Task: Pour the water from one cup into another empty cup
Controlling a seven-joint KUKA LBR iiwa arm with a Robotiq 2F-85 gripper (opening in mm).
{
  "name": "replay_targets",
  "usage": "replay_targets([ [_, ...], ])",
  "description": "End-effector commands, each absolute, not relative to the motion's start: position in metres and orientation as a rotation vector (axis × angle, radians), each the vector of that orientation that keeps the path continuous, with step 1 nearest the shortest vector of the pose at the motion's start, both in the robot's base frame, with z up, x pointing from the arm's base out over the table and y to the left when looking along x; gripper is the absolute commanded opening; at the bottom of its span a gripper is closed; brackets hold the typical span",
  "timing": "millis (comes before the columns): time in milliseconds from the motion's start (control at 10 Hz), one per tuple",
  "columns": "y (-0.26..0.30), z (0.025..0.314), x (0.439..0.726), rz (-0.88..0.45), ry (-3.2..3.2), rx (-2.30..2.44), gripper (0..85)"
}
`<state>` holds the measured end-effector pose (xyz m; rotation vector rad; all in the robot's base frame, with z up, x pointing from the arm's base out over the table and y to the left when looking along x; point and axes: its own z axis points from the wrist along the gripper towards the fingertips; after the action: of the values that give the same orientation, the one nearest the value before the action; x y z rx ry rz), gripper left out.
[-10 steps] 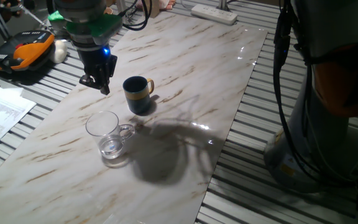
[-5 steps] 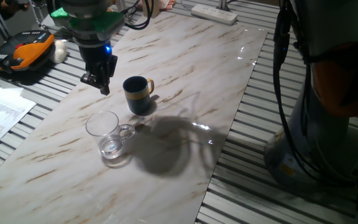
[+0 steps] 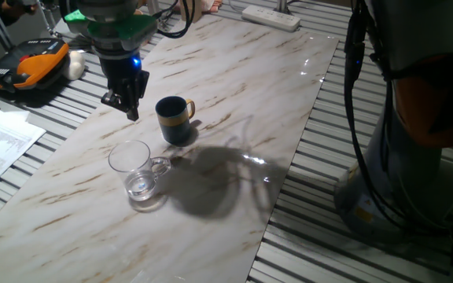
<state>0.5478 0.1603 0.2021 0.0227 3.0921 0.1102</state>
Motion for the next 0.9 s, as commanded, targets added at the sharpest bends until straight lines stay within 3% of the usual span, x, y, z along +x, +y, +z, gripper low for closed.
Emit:
replay_targets([
  [0, 0.166, 0.203, 0.547, 0.092, 3.085, 0.027, 0.0],
  [800, 0.222, 0.195, 0.542, 0.021, 3.069, 0.001, 0.0],
])
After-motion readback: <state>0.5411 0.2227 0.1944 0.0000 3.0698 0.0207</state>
